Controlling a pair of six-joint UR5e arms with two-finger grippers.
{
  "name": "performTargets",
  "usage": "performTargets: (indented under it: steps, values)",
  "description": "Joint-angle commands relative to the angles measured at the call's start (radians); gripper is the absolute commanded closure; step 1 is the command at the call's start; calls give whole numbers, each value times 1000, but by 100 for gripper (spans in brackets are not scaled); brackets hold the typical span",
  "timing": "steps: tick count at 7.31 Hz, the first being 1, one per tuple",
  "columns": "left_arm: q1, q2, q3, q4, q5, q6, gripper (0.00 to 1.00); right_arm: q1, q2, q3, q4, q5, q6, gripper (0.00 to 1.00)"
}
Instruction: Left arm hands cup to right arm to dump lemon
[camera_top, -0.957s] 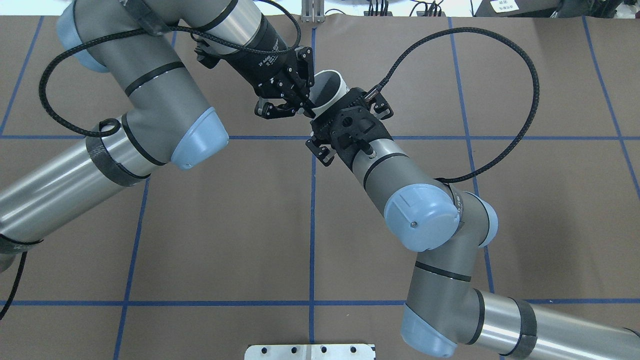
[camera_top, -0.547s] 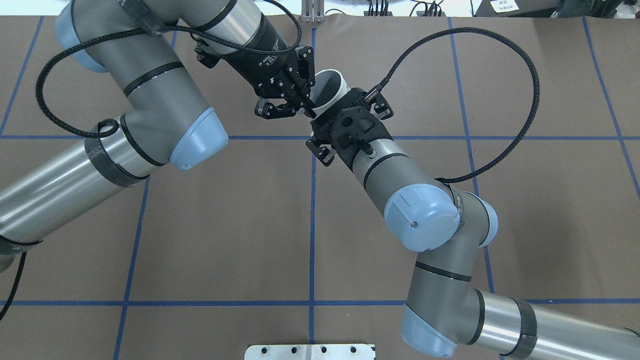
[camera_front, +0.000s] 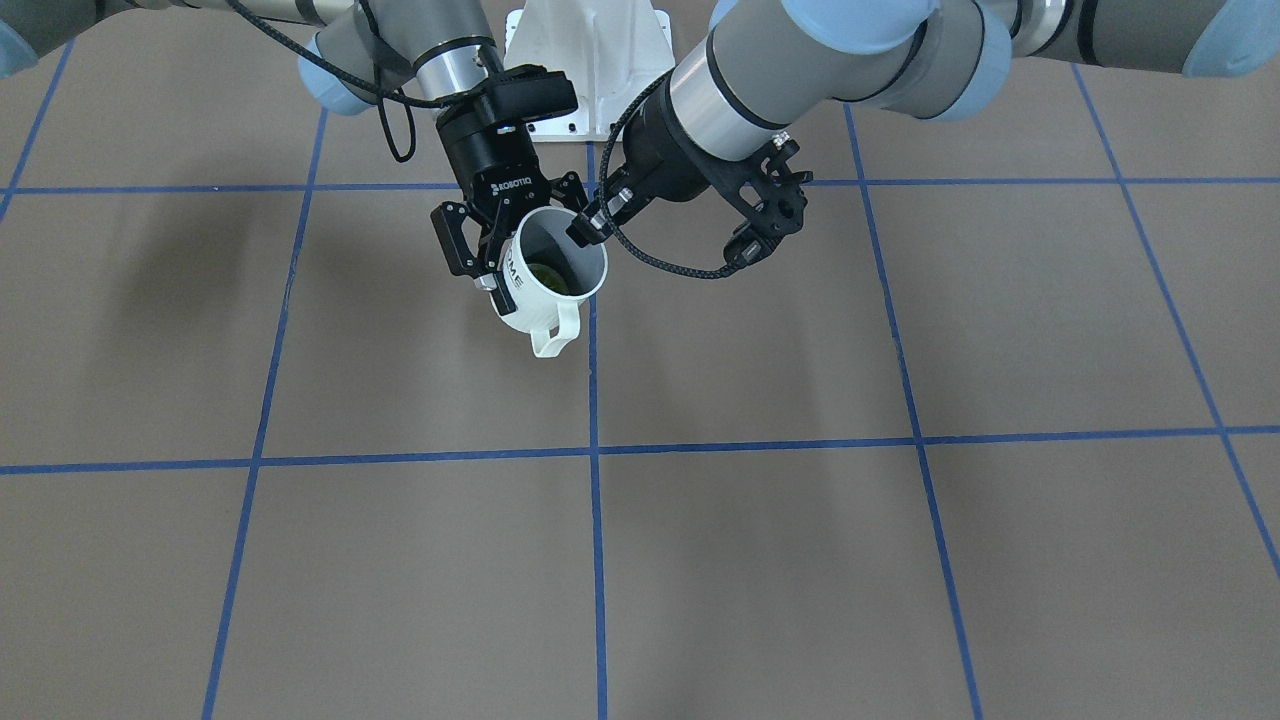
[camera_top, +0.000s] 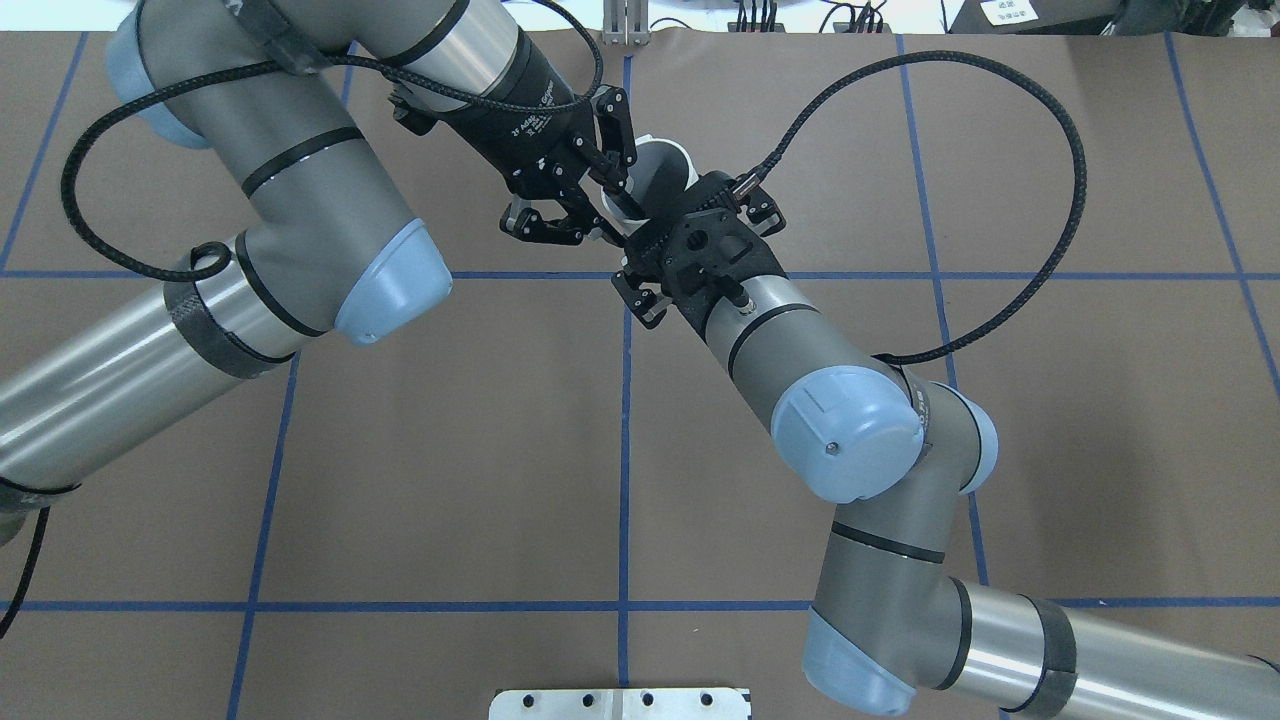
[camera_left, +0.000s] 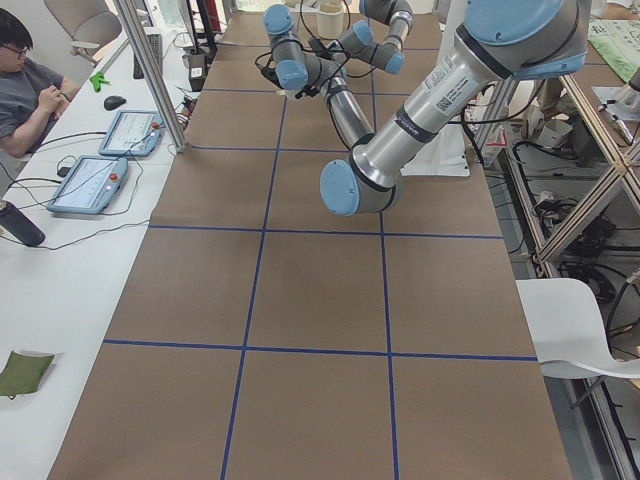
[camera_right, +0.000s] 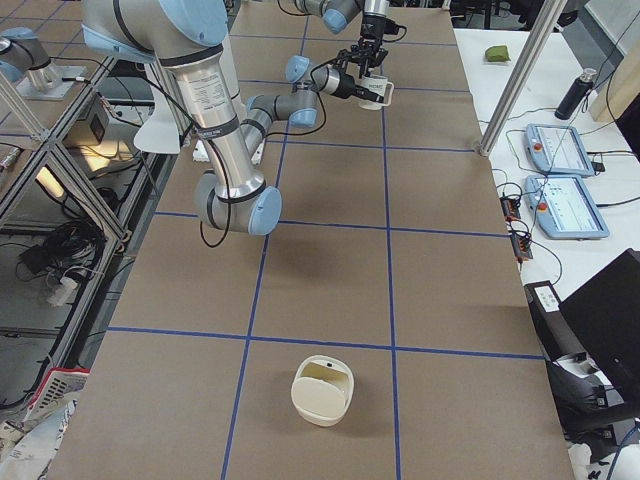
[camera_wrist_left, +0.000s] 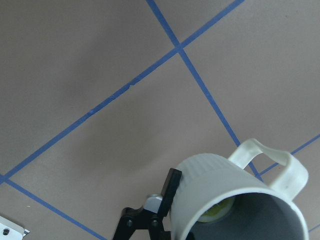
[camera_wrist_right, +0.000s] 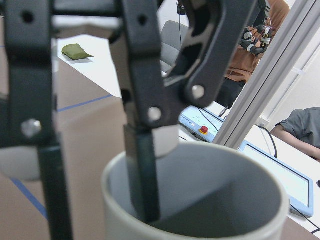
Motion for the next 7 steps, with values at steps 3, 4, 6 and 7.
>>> performTargets:
  steps: [3,4,6,7]
  values:
    - [-90,49,9,9,-47,201,0,19,-30,1,-4,33,92,87]
    - [-147,81,3,10,-48,309,0,69,-42,0,-7,151,150,91]
    - [-195,188,-2,12,-36,655,0,193,-90,0,-12,368,260,92]
    - [-216,259,-2,12,-29,853,0,233,-116,1,-12,386,281,91]
